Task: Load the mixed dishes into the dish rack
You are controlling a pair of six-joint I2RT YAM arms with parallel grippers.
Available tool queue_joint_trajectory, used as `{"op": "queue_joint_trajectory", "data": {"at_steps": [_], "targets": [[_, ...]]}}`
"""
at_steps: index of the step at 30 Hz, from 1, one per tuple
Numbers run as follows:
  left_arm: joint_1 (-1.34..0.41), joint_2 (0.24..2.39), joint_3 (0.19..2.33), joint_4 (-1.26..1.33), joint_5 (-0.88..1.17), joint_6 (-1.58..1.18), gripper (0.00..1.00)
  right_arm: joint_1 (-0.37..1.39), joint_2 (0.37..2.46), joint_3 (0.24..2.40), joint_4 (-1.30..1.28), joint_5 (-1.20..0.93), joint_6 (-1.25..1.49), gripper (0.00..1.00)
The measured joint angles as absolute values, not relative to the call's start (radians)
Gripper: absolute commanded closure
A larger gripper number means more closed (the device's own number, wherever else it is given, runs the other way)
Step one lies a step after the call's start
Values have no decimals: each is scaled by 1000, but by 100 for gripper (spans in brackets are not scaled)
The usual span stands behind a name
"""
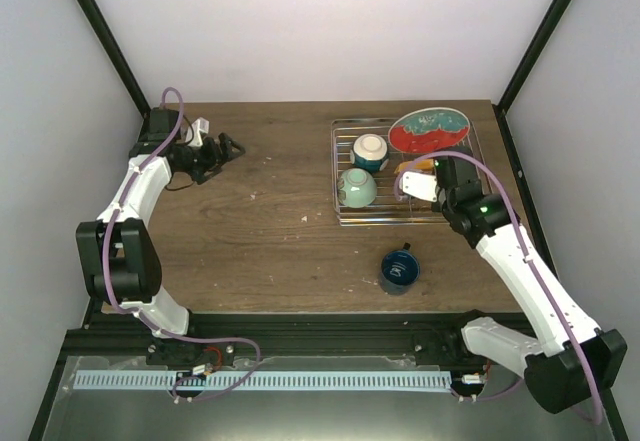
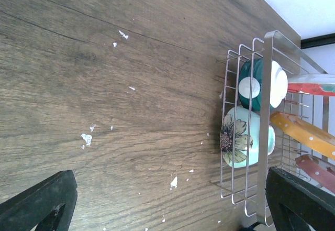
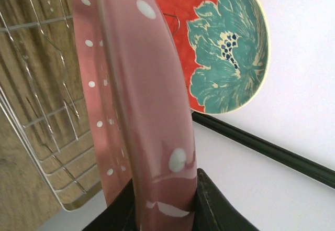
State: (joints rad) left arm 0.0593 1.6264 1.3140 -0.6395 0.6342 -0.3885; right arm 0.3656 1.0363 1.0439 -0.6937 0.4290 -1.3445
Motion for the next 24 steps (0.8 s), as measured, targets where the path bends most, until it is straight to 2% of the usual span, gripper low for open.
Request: {"op": "queue_joint_trajectory", "data": {"at_steps": [15, 24], "targets": [[59, 1632, 1314, -636, 633, -389, 0, 350, 1067, 1042, -633, 471, -1447, 99], [59, 1632, 1314, -636, 632, -390, 0, 349, 1061, 905, -571, 457, -1420, 99]]}}
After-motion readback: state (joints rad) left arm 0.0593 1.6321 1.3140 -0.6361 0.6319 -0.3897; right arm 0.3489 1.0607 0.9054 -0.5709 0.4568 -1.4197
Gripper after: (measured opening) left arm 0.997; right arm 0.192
